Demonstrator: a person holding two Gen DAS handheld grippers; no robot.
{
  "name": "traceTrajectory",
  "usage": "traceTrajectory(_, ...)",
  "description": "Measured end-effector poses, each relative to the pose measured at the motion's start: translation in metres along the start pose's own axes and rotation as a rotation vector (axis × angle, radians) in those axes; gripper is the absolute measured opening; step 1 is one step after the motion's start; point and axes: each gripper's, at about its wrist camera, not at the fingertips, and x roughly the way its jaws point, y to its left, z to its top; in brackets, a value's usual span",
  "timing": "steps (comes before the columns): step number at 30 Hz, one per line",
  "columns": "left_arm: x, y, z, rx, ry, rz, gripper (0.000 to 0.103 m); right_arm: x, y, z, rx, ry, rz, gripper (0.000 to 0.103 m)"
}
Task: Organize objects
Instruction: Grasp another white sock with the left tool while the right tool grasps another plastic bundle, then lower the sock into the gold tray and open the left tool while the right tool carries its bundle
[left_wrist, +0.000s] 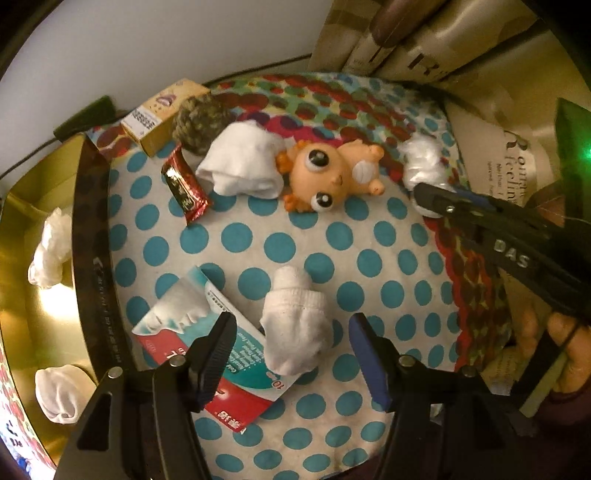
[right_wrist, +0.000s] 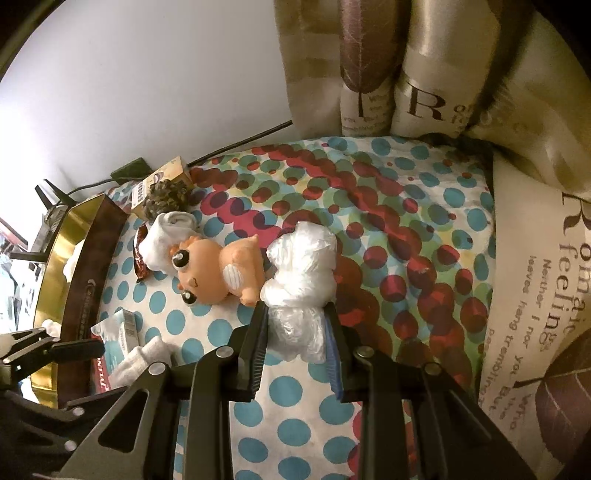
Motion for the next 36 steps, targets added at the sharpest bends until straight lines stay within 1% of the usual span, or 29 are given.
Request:
traceTrajectory(6, 0.017, -0.001, -0.001, 0.016, 0.057, 0.035, 0.065, -0.001, -0.007, -0.004, 0.021, 0.005, 0.002, 0.026)
traceTrajectory(8, 0.018, -0.004, -0.001, 0.031, 0.054, 0.048, 0.065, -0.001, -0.007, -0.004, 0.021, 0.005, 0.004, 0.026)
traceTrajectory(10, 0.019, -0.006, -0.001, 0.047, 0.055, 0.043, 0.065, 0.000, -0.007, -0.004, 0.022, 0.006, 0.005, 0.026)
traceTrajectory(12, 0.017, -0.008, -0.002, 0.057, 0.041, 0.045, 0.064, -0.001, -0.007, -0.004, 0.025, 0.004, 0.008, 0.026)
traceTrajectory(13, 0.017, -0.008, -0.003, 0.065, 0.036, 0.050, 0.062, -0.001, -0.007, -0.004, 0.026, 0.004, 0.008, 0.026)
traceTrajectory(14, 0.016, -0.009, -0.003, 0.077, 0.029, 0.054, 0.042, -0.001, -0.007, -0.004, 0.027, 0.003, 0.009, 0.026)
traceTrajectory(15, 0.014, -0.010, -0.004, 0.082, 0.023, 0.056, 0.029, -0.001, -0.007, -0.004, 0.028, 0.002, 0.008, 0.026)
traceTrajectory(21, 0.008, -0.006, -0.008, 0.090, -0.002, 0.062, 0.026, -0.003, -0.005, -0.001, 0.036, -0.002, 0.009, 0.026)
traceTrajectory(26, -0.012, 0.002, -0.013, 0.074, -0.056, 0.056, 0.025, -0.004, -0.002, 0.000, 0.033, -0.007, 0.011, 0.027)
traceTrajectory(30, -0.036, 0.018, -0.019, 0.036, -0.110, 0.080, 0.025, -0.007, 0.001, 0.000, 0.029, -0.016, 0.013, 0.027)
traceTrajectory(31, -0.044, 0.025, -0.021, 0.018, -0.124, 0.087, 0.025, -0.009, 0.002, 0.001, 0.028, -0.019, 0.014, 0.027)
traceTrajectory(32, -0.050, 0.024, -0.020, -0.002, -0.136, 0.093, 0.025, -0.010, 0.004, 0.001, 0.027, -0.023, 0.013, 0.027)
traceTrajectory(36, -0.071, 0.057, -0.025, -0.083, -0.171, 0.149, 0.025, -0.014, 0.008, 0.003, 0.020, -0.037, 0.014, 0.027)
